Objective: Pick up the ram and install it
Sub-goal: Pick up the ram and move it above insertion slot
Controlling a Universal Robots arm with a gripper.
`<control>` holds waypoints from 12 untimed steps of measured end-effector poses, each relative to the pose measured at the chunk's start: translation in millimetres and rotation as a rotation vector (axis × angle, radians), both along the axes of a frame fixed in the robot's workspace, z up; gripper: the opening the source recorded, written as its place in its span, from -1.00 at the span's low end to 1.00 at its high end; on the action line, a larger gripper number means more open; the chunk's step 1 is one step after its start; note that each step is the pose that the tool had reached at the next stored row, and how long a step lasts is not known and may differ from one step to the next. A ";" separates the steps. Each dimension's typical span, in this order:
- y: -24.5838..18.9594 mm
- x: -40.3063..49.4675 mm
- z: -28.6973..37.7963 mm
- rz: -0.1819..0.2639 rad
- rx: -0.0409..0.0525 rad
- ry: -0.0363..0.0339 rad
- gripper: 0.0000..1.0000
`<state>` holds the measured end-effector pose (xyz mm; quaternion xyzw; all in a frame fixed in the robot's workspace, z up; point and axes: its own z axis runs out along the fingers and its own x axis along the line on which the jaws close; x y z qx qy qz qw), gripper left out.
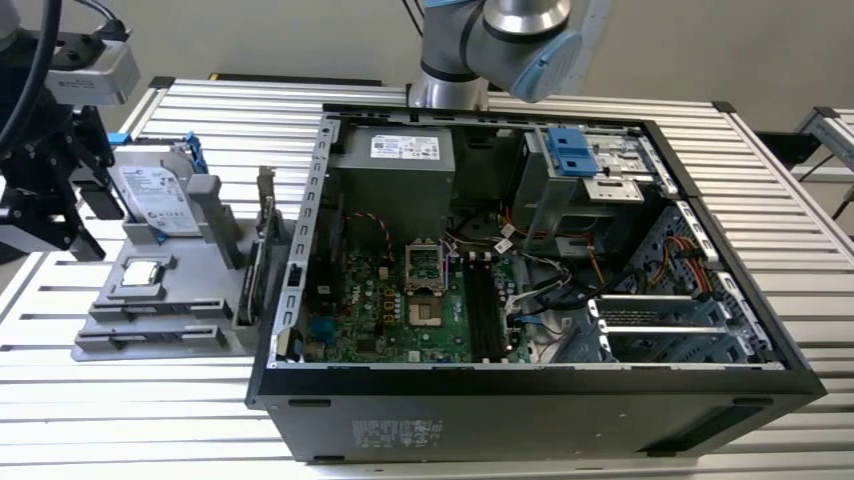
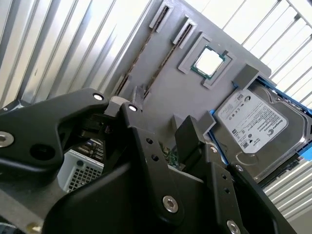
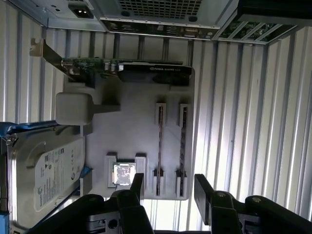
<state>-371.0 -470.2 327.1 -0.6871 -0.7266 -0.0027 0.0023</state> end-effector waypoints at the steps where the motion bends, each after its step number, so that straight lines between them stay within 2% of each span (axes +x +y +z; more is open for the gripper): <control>1: 0.0 0.0 -1.3 0.000 0.0001 0.0000 1.00; 12: 0.0 0.0 -6.8 -0.001 -0.0006 0.0003 1.00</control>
